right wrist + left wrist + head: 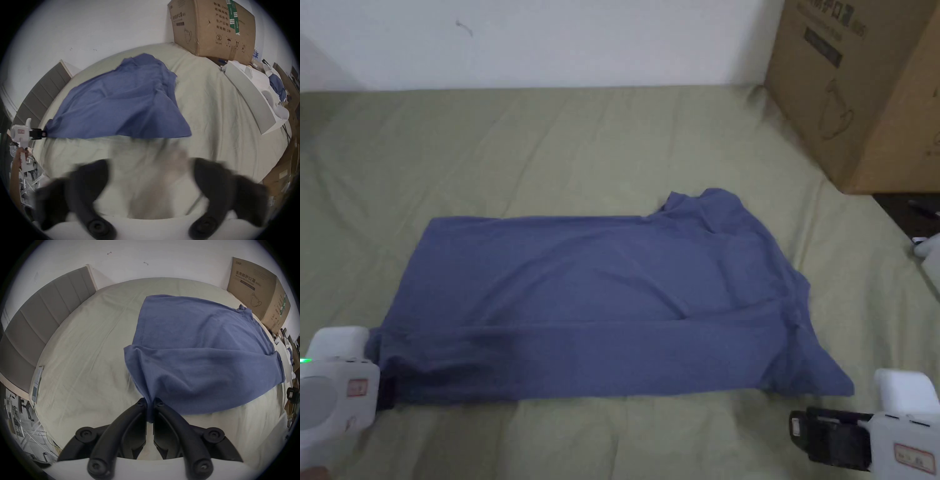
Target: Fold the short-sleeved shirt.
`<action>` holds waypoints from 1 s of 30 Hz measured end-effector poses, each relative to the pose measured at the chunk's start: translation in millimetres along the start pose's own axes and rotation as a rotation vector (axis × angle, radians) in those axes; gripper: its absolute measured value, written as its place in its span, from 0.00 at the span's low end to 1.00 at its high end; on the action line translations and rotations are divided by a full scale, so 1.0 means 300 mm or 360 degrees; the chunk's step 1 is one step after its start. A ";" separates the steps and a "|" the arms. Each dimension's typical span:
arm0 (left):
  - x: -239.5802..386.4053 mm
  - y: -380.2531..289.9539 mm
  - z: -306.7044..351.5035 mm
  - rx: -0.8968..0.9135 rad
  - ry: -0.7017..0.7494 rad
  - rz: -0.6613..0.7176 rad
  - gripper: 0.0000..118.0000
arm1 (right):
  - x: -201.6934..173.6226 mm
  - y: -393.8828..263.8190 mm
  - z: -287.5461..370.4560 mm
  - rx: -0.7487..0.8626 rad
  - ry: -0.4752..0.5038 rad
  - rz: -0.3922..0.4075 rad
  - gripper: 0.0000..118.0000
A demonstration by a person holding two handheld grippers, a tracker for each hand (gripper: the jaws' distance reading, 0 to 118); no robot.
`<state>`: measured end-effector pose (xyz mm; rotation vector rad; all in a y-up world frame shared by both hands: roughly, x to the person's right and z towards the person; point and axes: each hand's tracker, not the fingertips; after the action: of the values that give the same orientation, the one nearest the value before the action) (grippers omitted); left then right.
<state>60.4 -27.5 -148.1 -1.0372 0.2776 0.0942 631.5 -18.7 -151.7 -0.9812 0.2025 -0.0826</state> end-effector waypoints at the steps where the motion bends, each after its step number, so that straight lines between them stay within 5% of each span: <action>1: -0.006 -0.001 0.005 0.0001 -0.0013 0.0027 0.04 | 0.009 0.010 -0.008 0.0008 -0.0036 -0.0026 0.97; 6: -0.006 0.001 0.043 -0.0003 -0.0042 0.0034 0.04 | 0.034 0.091 -0.104 0.0044 -0.0154 0.0042 0.97; 9: -0.002 0.001 0.056 0.0003 -0.0043 0.0026 0.04 | 0.044 0.145 -0.183 0.0058 -0.0207 0.0078 0.88; 12: -0.017 0.004 0.050 0.0002 -0.0043 0.0028 0.04 | 0.031 0.161 -0.234 -0.0085 -0.0096 0.0063 0.48; 14: -0.013 0.006 0.052 -0.0007 -0.0042 0.0025 0.04 | -0.006 0.154 -0.223 -0.0015 -0.0180 0.0249 0.33; 15: -0.012 0.004 0.054 -0.0006 -0.0042 0.0021 0.04 | -0.003 0.153 -0.223 0.0002 -0.0177 0.0279 0.10; 20: -0.020 -0.005 0.082 -0.0002 -0.0049 0.0007 0.04 | -0.023 0.152 -0.135 0.0040 -0.0100 0.0129 0.07; 30: -0.087 -0.090 0.253 0.0030 -0.0095 -0.0012 0.04 | 0.058 0.092 0.162 0.0100 0.0056 0.0092 0.07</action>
<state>54.9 25.5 -82.4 -1.0150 0.2204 0.1154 657.9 33.6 -150.8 -0.9114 0.2589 -0.0526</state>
